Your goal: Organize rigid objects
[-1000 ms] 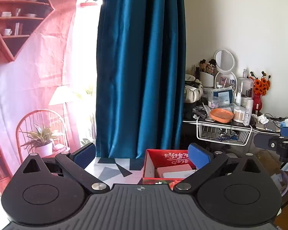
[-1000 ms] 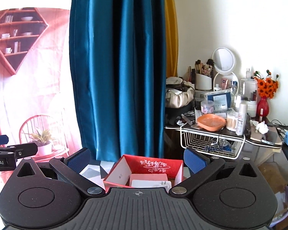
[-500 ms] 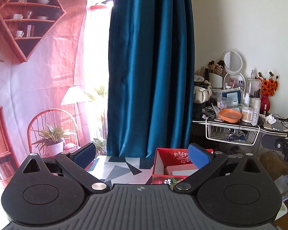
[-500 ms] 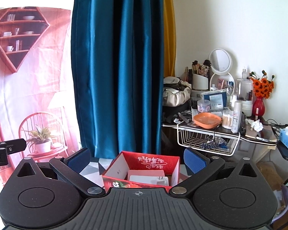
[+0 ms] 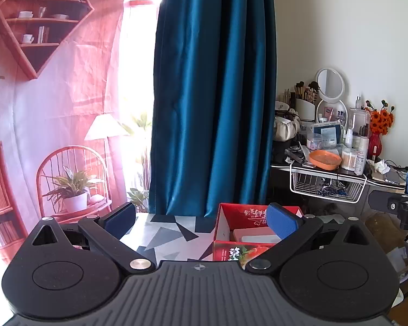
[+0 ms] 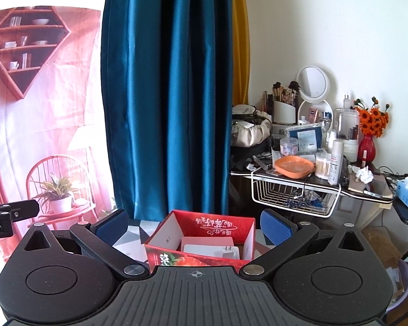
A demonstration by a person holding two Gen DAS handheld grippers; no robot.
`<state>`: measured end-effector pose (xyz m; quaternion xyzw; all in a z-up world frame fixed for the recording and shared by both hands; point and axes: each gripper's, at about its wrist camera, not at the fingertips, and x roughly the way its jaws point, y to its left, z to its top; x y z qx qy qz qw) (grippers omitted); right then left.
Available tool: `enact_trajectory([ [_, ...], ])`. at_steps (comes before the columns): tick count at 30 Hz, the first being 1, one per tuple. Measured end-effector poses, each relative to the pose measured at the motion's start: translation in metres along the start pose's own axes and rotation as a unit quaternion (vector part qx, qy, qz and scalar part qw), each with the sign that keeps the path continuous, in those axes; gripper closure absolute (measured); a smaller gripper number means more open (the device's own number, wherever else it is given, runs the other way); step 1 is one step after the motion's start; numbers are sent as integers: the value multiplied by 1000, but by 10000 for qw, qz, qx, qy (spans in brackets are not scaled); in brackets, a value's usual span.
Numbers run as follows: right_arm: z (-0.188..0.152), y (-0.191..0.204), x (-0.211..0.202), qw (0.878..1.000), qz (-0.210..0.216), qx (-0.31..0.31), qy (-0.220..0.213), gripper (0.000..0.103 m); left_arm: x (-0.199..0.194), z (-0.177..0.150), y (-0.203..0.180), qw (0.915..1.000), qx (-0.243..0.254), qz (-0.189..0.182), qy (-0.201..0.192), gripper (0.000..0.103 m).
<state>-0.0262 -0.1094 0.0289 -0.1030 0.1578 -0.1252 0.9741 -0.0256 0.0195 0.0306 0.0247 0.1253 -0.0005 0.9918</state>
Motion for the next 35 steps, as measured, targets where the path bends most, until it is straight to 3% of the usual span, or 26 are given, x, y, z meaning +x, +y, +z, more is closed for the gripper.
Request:
enact_trajectory([
  [35, -8, 1, 4, 10000, -1, -16, 72, 0, 2, -2, -3, 10000, -74, 33, 21, 0],
])
